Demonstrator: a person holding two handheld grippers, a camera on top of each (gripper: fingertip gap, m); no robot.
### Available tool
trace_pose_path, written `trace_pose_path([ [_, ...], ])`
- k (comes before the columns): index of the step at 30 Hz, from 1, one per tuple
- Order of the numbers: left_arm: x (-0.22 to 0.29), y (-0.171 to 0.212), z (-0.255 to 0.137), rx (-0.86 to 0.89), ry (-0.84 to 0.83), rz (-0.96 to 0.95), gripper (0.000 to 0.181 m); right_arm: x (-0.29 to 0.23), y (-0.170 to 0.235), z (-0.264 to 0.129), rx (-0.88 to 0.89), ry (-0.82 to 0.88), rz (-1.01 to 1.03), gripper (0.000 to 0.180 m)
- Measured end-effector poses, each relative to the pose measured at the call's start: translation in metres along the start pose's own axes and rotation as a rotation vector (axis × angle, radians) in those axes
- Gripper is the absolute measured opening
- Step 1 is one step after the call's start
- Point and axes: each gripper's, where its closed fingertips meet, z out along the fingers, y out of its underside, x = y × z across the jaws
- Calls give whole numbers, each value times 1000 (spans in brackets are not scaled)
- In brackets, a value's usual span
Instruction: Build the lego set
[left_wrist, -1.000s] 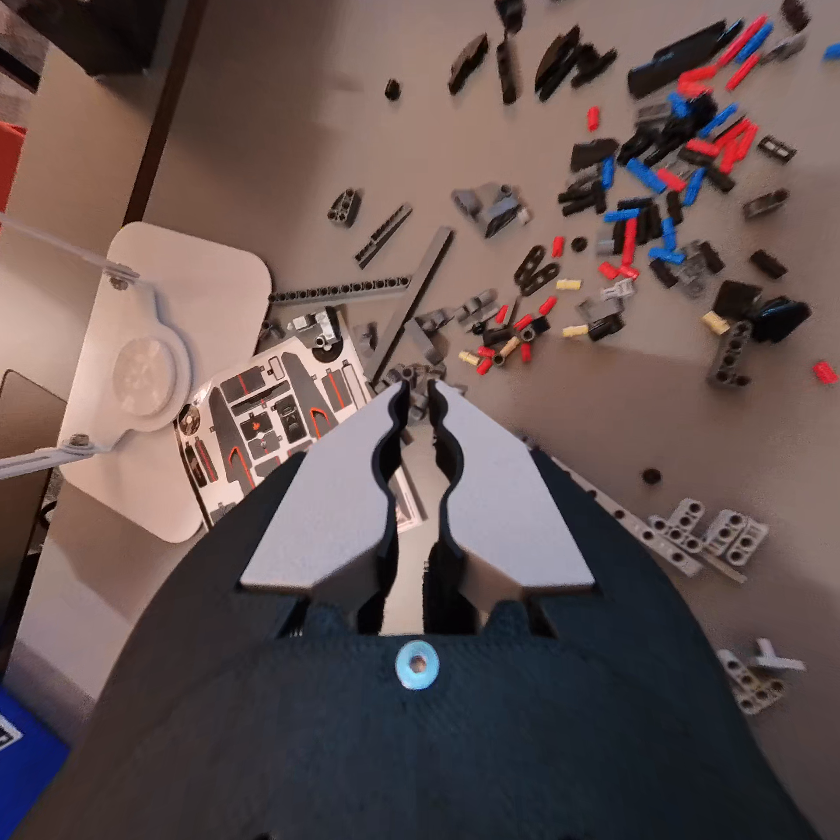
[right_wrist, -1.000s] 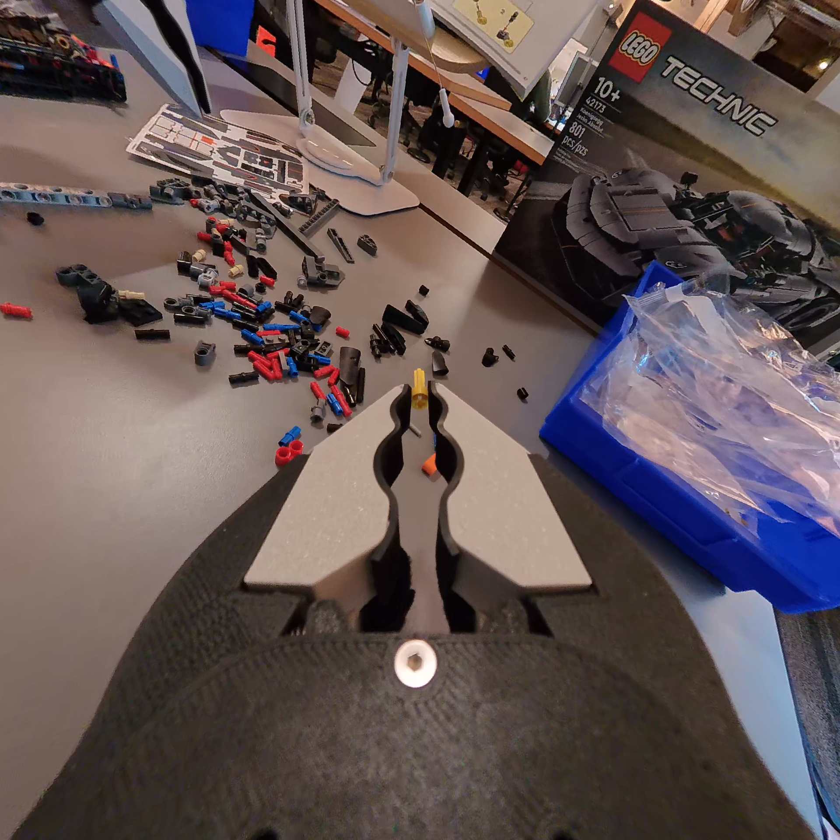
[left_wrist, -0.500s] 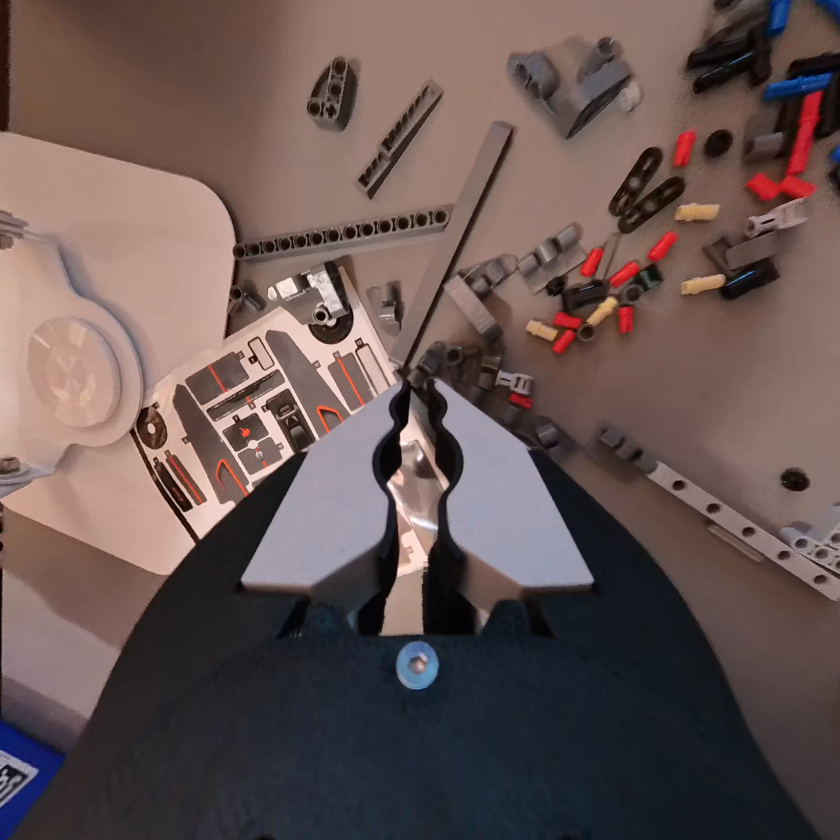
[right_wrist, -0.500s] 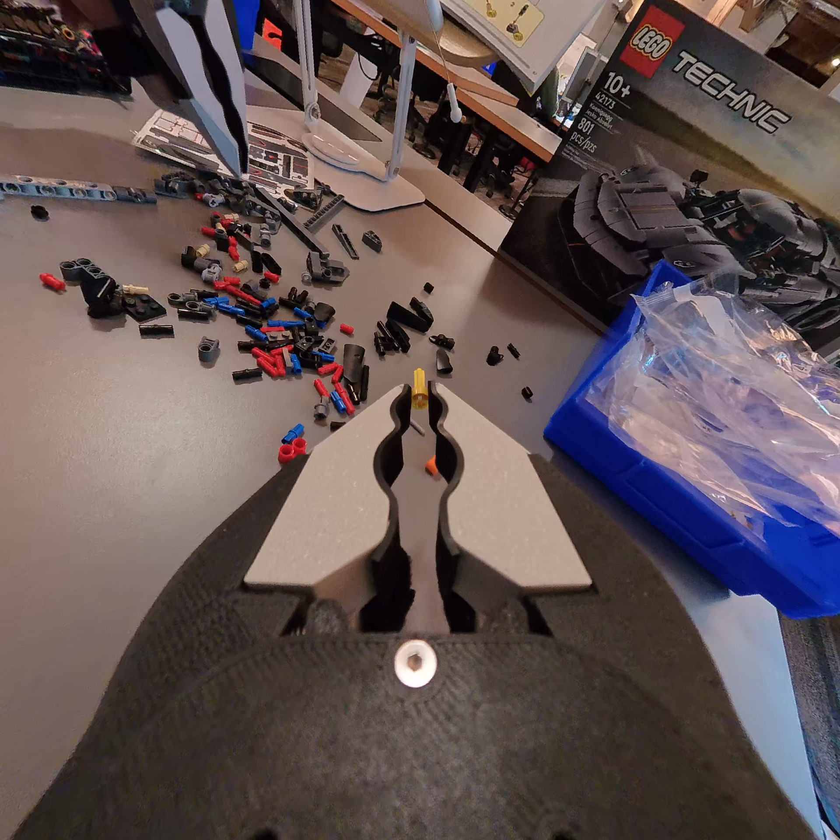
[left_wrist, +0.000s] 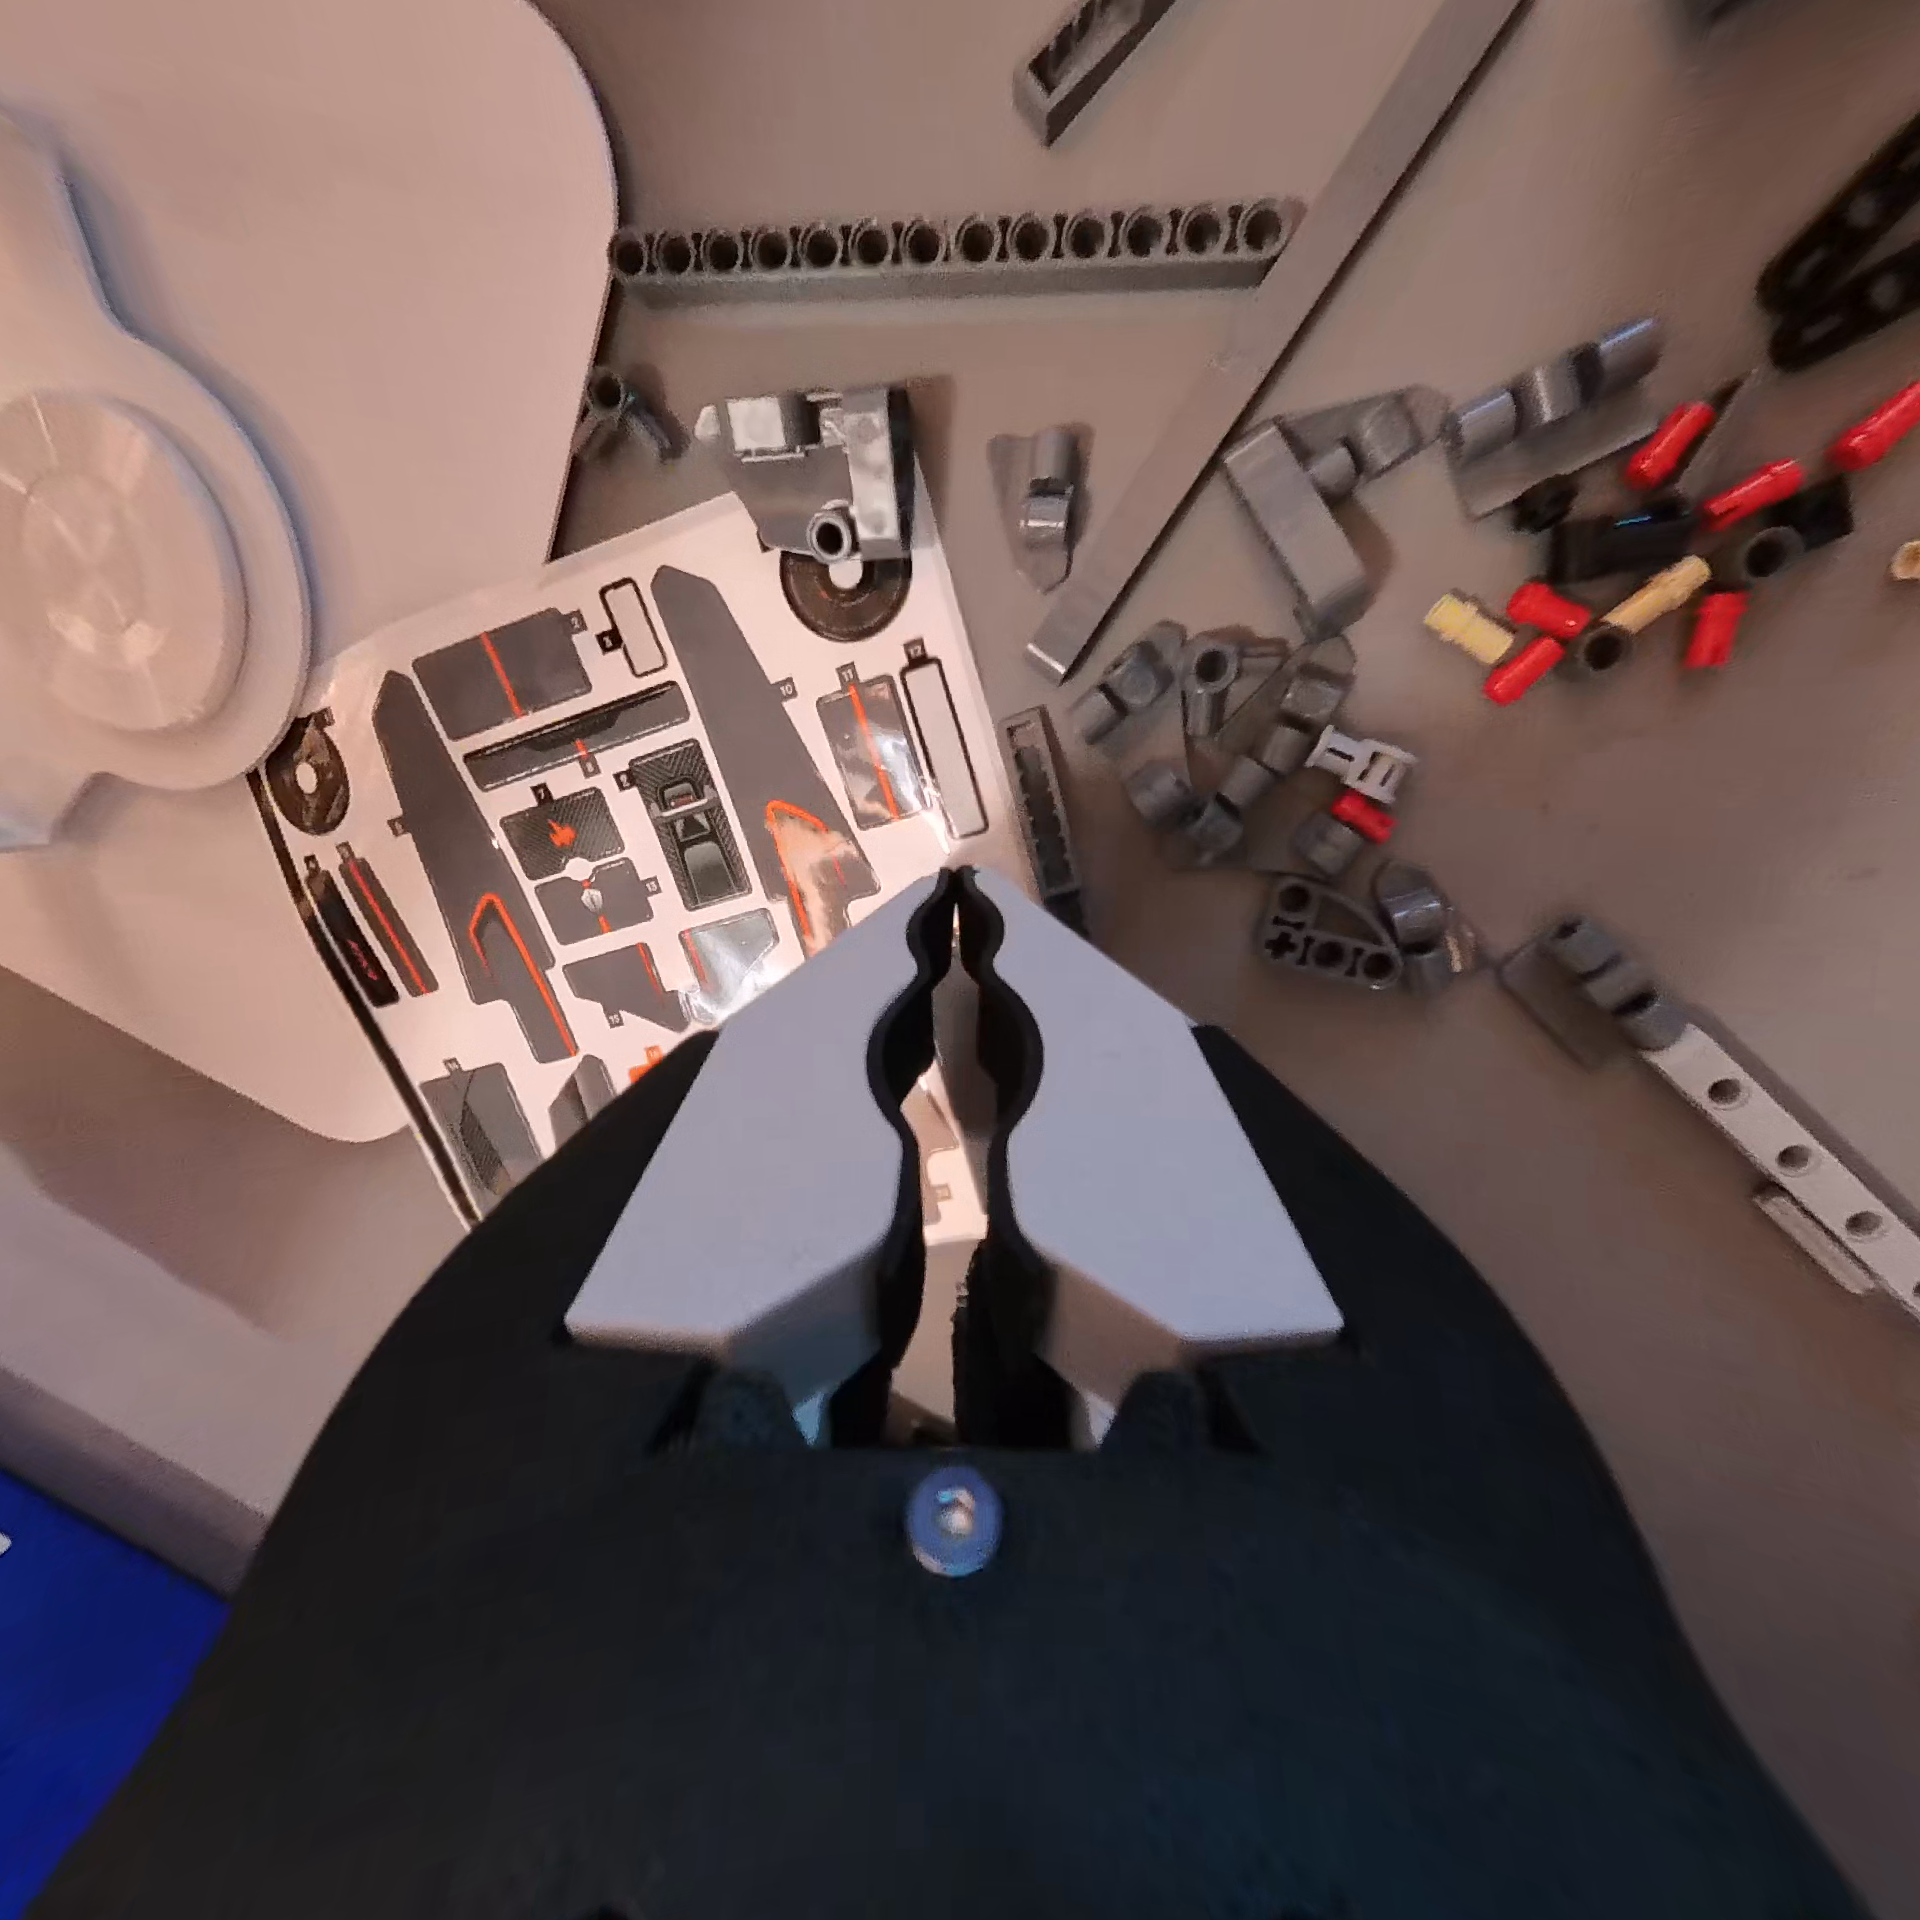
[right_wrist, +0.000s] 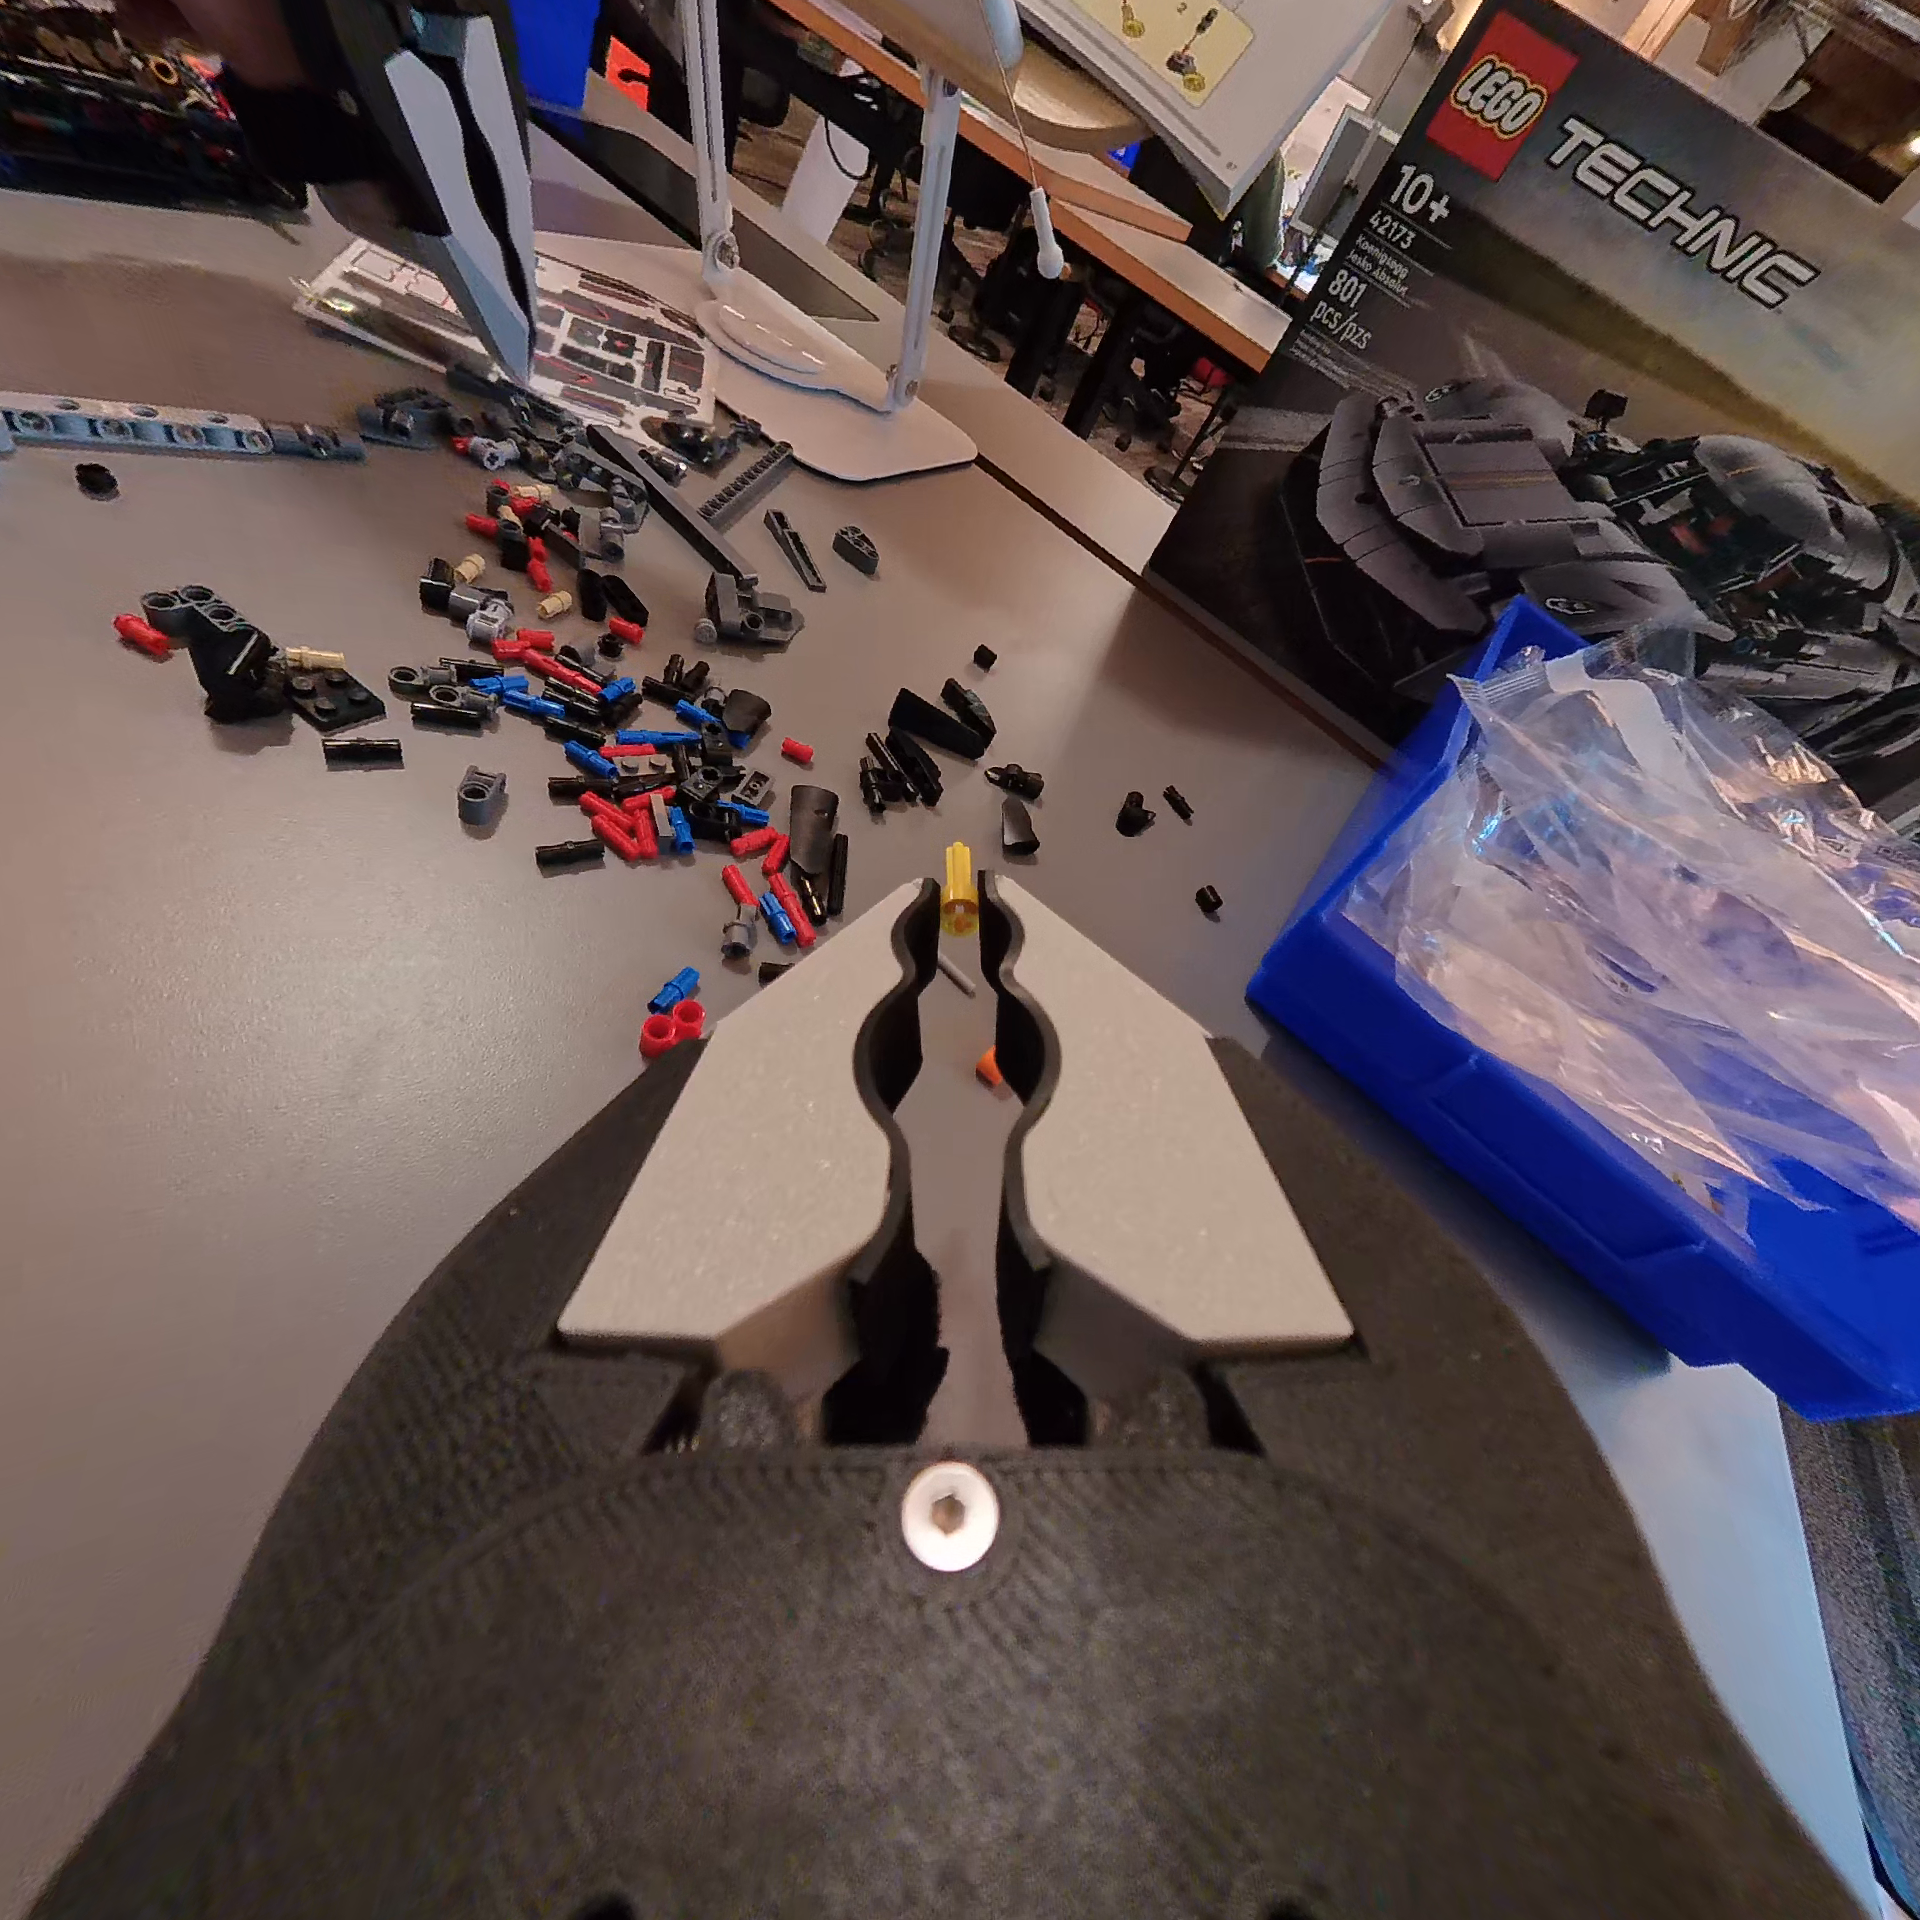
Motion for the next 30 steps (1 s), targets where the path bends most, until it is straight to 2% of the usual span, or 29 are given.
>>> trace_pose_path([
  [1,-2,2,0,-12,-2,-11,0,0,0,0,0,0,-1,4],
  [9,-21,25,-3,-83,-30,-76,0,0,0,0,3,-2,-1,4],
  [12,-29,26,-7,-89,-97,-66,1,-1,-1,0,4,-1,-3,4],
  [15,-13,-12,-28,55,-122,20,4,-1,-1,0,4,-2,-4,4],
  [18,46,-65,-41,219,6,178,7,-2,-1,1,0,-4,-9,4],
  [21,95,-99,-35,298,112,250,9,-2,-1,0,2,-3,-11,4],
  [26,110,-117,-12,310,73,388,7,-2,-3,-1,14,-5,-10,4],
  [30,108,-117,0,268,32,444,5,-3,-4,-2,22,-13,-8,4],
])
